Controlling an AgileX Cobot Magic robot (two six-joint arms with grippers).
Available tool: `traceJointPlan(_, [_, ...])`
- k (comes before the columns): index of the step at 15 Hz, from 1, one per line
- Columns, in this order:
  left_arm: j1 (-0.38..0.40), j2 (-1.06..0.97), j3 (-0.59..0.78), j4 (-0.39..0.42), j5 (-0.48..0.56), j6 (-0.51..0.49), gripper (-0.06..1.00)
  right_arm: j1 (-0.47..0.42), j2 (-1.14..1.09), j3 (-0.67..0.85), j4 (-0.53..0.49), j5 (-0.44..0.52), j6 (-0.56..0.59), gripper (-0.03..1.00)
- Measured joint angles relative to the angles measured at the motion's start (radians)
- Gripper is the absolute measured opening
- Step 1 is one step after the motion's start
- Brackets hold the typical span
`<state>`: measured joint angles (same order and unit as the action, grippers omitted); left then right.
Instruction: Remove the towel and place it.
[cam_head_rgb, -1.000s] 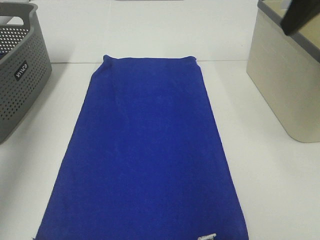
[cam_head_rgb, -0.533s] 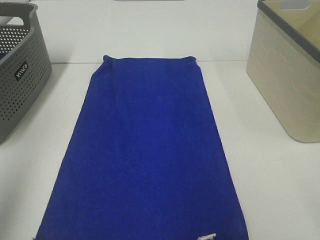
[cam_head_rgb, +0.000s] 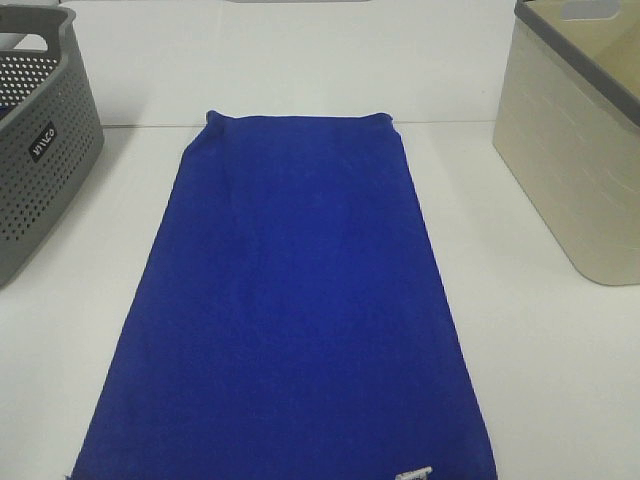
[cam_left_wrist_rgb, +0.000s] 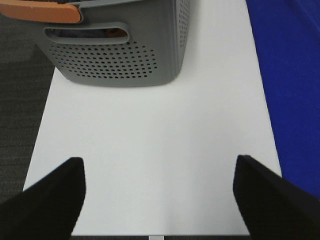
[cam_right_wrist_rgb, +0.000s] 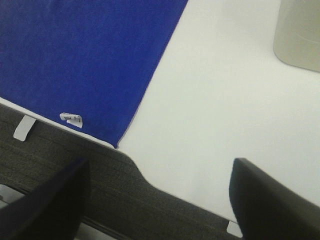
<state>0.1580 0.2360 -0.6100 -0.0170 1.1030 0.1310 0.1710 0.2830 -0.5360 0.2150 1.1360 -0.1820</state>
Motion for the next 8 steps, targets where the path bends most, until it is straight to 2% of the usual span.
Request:
traceJointPlan(4, [0.000, -0.218, 0.079, 0.001, -0.001, 0.000, 0.77, 0.000, -0.202, 0.065, -0.002, -0.025, -0.042, 0.75])
traceJointPlan(8, [0.000, -0.241, 0.090, -0.016, -0.021, 0.034, 0.77, 0.000, -0.287, 0.065, -0.002, -0.029, -0.046, 0.75])
